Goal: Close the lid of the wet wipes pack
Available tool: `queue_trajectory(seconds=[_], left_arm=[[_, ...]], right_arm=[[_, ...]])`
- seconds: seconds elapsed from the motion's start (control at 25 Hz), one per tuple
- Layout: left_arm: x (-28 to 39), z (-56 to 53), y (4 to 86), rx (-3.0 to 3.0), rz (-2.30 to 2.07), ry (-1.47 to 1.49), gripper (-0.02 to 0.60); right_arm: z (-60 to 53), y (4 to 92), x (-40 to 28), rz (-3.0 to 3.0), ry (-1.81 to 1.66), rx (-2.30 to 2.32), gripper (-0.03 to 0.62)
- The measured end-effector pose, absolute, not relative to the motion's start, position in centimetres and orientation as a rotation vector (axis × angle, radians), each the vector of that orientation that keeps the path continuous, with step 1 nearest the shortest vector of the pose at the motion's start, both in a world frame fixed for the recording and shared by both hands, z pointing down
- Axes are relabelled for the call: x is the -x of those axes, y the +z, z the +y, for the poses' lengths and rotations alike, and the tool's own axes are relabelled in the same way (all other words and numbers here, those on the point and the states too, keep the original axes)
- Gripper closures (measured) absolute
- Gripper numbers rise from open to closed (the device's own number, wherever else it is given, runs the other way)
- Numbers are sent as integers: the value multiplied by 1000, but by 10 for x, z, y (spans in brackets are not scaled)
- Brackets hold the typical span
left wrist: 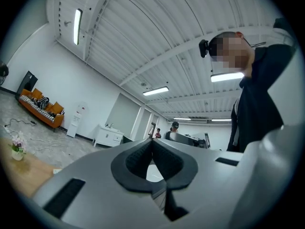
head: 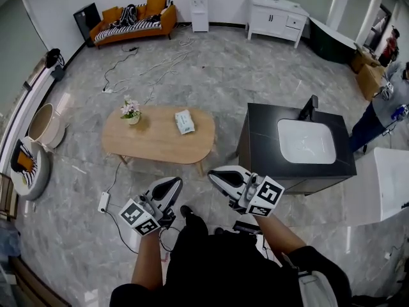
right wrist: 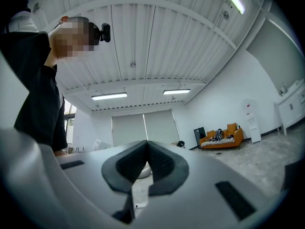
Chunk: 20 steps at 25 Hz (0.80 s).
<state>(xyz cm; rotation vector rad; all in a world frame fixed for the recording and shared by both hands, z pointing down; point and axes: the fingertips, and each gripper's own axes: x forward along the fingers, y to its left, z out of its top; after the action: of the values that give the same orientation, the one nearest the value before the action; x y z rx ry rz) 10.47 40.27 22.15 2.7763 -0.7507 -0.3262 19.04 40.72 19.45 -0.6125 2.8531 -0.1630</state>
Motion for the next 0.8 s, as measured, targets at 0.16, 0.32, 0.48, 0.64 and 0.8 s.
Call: queue_trajectory(seconds=[0.16,0.32,0.48,0.64,0.8], left_arm=[[-109,429,213,-2807,-745,-308,565],[-100,447,208,-2830,-716,-319,565],[-87,466,206,-2833,-669,-334,565],[-67,496,210,-2862,-644,-307,565],[-35,514,230,-2791,-680,-320,565]], right_arm=[[436,191,-190,2842,-155,602,584],[463,191,-179,2847,-149,616,584],[490,194,-159,2846,-166,634,585],[511,200,-135,2877,-117,666,585],[534,203,-108,2884,-111,668,585]])
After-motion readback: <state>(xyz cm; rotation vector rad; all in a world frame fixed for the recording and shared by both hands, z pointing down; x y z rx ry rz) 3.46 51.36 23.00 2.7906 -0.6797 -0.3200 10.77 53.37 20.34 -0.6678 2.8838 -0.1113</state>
